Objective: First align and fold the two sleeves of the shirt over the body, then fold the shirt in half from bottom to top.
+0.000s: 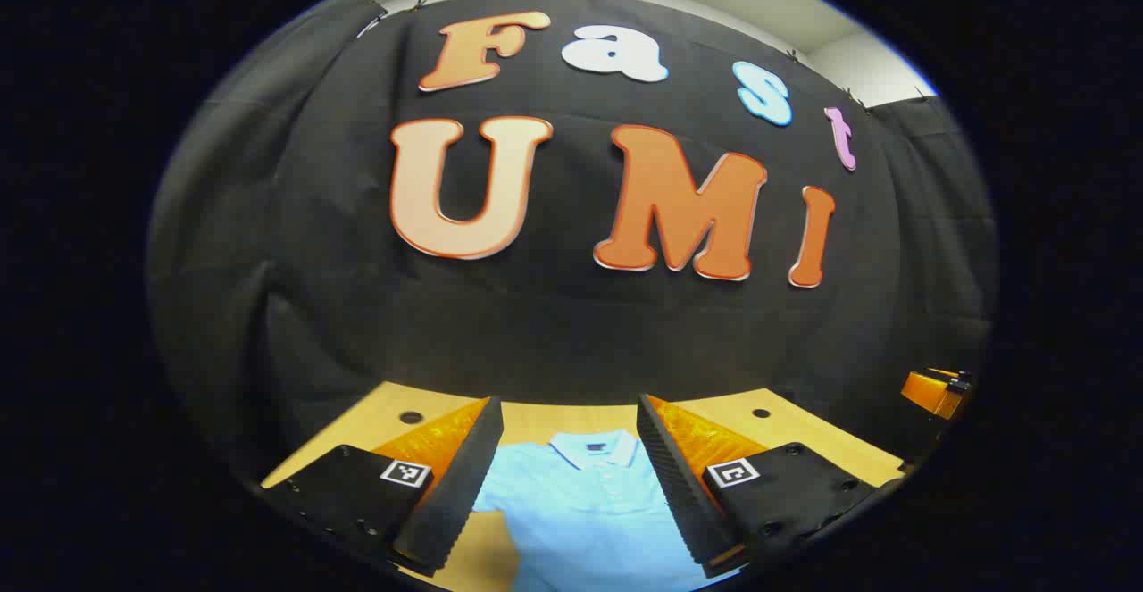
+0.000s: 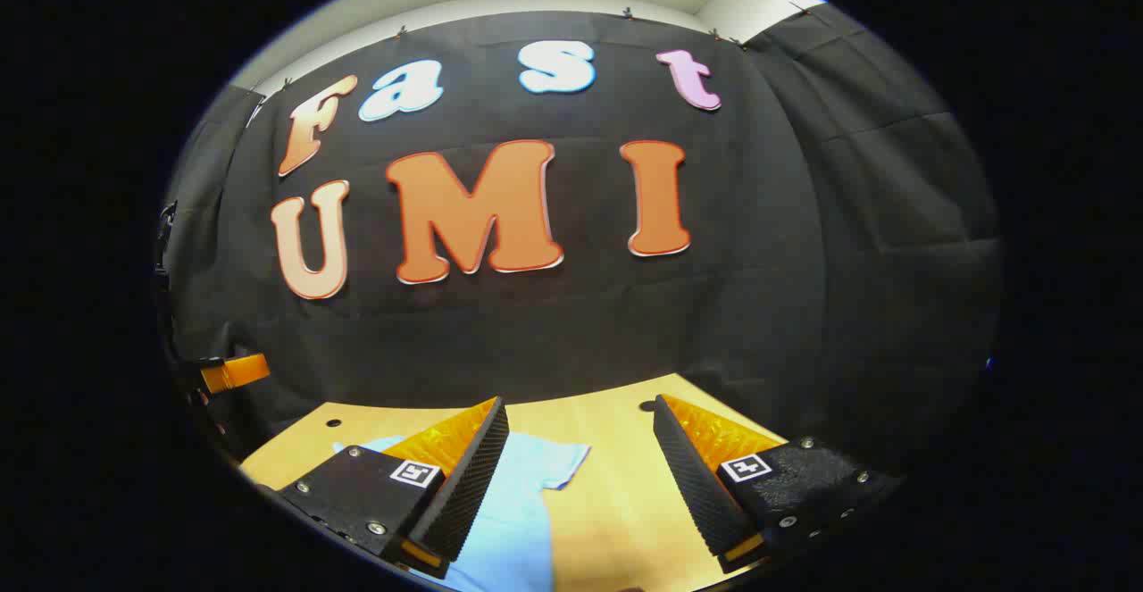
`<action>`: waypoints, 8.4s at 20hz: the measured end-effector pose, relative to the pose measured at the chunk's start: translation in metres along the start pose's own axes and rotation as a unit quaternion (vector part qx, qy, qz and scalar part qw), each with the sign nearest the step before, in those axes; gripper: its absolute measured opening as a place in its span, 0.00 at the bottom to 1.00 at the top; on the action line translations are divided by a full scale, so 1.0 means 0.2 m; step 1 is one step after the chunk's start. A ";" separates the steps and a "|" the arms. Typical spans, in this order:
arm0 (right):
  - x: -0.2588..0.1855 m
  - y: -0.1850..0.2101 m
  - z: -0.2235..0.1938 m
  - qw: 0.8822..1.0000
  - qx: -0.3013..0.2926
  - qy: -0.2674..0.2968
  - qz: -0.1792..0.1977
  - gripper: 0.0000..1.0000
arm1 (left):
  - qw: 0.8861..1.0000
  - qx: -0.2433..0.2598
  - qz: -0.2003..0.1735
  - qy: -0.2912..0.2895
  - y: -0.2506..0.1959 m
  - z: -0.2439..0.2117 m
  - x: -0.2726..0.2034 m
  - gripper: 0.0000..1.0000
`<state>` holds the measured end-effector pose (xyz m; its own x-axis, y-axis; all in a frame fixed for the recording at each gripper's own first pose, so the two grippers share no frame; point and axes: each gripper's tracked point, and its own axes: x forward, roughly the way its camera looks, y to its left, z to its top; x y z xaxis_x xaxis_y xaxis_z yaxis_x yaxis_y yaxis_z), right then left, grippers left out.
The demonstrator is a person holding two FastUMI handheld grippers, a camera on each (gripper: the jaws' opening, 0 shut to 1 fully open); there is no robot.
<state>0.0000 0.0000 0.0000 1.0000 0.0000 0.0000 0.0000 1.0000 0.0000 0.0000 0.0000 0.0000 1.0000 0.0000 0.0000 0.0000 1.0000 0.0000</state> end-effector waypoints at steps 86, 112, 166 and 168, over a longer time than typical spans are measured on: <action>1.04 1.19 -1.15 0.865 -0.035 0.492 0.088 0.05 | 0.983 0.010 0.167 0.078 1.36 -0.20 0.43 0.98; 0.67 0.74 -0.95 0.883 0.013 0.457 0.103 0.99 | 0.929 -0.066 0.128 0.340 0.75 -1.27 0.81 0.99; 0.53 0.13 -0.98 0.877 0.078 0.469 0.077 0.99 | 0.924 -0.044 -0.067 0.373 -0.59 -1.17 0.96 0.04; 0.53 0.11 -0.99 0.876 0.080 0.470 0.075 0.99 | 0.921 -0.029 -0.071 0.383 -0.65 -1.21 0.96 0.04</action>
<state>0.1058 0.0214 -0.1972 0.5472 0.2068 -0.8111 -0.0572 0.9760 0.2102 0.1912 -0.1300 -0.2417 0.6965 -0.1535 -0.7009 0.1097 0.9881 -0.1073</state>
